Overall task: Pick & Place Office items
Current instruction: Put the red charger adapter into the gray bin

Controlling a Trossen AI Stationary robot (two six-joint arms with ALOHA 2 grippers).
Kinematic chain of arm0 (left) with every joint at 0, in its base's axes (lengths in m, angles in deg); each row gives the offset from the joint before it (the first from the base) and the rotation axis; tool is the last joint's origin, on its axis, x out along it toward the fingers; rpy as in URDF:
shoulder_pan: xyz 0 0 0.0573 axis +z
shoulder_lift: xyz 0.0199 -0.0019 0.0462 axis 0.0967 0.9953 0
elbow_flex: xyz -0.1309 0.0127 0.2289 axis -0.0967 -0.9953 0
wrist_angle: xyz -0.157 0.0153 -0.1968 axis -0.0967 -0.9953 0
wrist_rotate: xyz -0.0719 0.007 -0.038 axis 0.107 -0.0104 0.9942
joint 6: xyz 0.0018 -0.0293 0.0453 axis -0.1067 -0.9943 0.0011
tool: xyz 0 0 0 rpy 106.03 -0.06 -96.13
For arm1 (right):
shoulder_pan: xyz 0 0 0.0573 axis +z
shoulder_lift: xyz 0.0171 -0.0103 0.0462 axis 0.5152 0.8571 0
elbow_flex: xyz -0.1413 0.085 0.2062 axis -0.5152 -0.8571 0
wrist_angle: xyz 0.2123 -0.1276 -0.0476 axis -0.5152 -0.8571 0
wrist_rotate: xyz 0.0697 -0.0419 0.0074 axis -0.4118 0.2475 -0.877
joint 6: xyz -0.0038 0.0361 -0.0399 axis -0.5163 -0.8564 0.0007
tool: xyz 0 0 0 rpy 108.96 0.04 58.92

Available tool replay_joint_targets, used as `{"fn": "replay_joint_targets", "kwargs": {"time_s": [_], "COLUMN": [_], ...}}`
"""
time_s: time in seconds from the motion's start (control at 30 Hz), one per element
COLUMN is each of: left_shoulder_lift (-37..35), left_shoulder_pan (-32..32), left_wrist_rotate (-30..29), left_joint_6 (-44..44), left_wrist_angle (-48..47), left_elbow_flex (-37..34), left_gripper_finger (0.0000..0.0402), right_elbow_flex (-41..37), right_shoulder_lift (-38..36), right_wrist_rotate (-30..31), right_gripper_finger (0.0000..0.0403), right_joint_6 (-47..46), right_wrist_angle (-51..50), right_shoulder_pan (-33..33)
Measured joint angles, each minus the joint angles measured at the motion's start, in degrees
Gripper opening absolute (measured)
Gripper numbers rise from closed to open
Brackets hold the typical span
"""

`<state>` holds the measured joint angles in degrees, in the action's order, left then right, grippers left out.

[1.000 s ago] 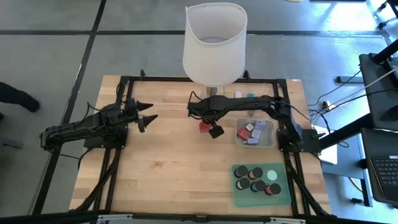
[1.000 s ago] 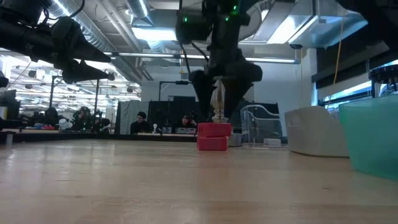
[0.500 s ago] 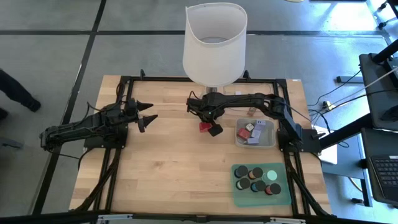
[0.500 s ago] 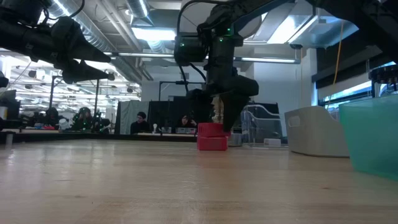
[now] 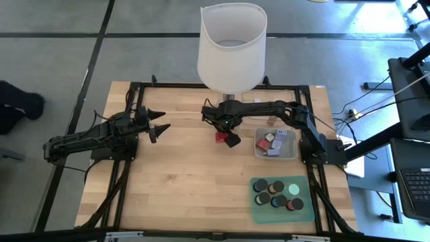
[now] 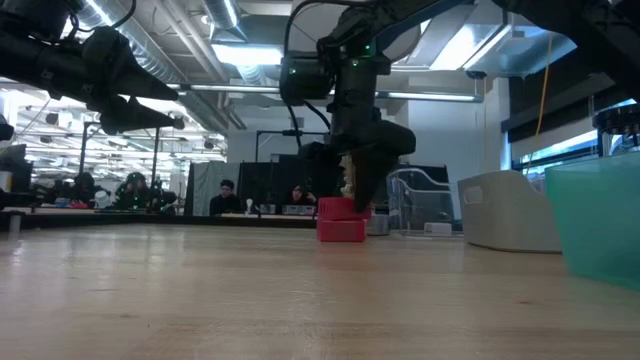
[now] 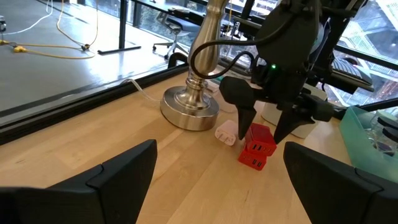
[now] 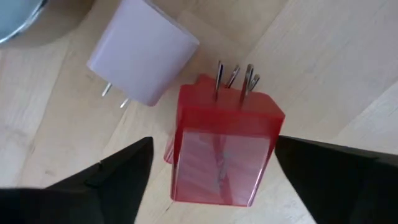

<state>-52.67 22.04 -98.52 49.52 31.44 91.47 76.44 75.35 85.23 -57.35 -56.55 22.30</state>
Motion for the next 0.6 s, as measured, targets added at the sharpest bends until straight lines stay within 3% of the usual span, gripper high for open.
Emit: {"fn": "replay_joint_targets", "kwargs": {"time_s": [0.33,0.6], "left_shoulder_lift": [0.0,0.02], "left_shoulder_pan": [0.0,0.0], "left_wrist_rotate": [0.0,0.0], "left_joint_6": [0.0,0.0], "left_wrist_angle": [0.0,0.0], "left_elbow_flex": [0.0,0.0], "left_gripper_finger": [0.0347,0.0347], "right_elbow_flex": [0.0,0.0], "right_shoulder_lift": [0.0,-2.02], "right_wrist_rotate": [1.9,1.9], "right_gripper_finger": [0.0213,0.021], "right_joint_6": [1.83,3.42], "right_wrist_angle": [-0.03,-0.3], "right_shoulder_pan": [-0.09,0.63]}}
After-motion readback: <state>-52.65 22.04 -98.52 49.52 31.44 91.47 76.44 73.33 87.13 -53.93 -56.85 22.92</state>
